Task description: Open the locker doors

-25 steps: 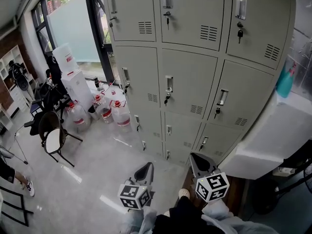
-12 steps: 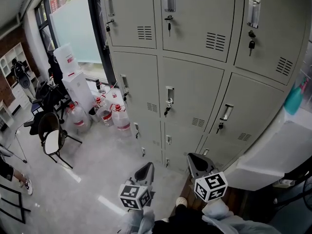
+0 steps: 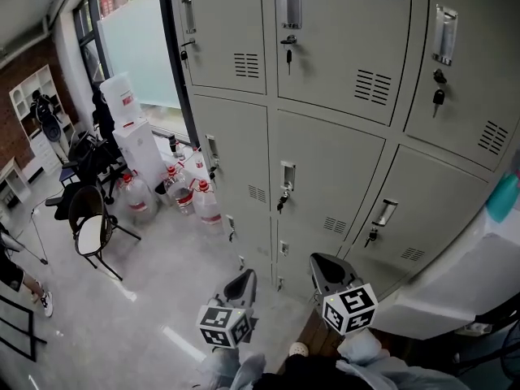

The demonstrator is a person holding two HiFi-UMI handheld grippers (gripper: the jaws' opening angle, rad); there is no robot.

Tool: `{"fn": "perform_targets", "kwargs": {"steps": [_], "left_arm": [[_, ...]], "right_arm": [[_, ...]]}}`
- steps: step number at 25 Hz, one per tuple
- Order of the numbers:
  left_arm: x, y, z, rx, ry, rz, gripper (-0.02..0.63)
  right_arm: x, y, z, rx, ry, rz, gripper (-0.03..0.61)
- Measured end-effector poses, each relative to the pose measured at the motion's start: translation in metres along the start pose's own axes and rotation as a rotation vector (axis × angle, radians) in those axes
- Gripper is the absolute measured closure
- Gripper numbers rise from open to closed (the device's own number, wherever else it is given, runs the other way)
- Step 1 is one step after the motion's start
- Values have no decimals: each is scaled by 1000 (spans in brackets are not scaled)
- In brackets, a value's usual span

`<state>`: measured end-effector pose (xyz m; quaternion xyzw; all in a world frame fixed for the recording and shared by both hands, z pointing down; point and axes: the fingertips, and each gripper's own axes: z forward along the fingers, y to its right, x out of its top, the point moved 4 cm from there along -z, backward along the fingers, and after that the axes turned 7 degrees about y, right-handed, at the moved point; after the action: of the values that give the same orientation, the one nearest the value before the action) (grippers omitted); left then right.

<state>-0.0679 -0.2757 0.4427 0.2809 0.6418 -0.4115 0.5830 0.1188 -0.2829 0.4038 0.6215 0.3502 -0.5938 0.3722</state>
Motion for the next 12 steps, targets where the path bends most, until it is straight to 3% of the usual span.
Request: {"fn": "perform_targets", "kwargs": {"steps": [12], "left_arm": [[16,-14,23,61,39,18,603]], "right_arm": [[15,17,38,62,24,-17,578]]}}
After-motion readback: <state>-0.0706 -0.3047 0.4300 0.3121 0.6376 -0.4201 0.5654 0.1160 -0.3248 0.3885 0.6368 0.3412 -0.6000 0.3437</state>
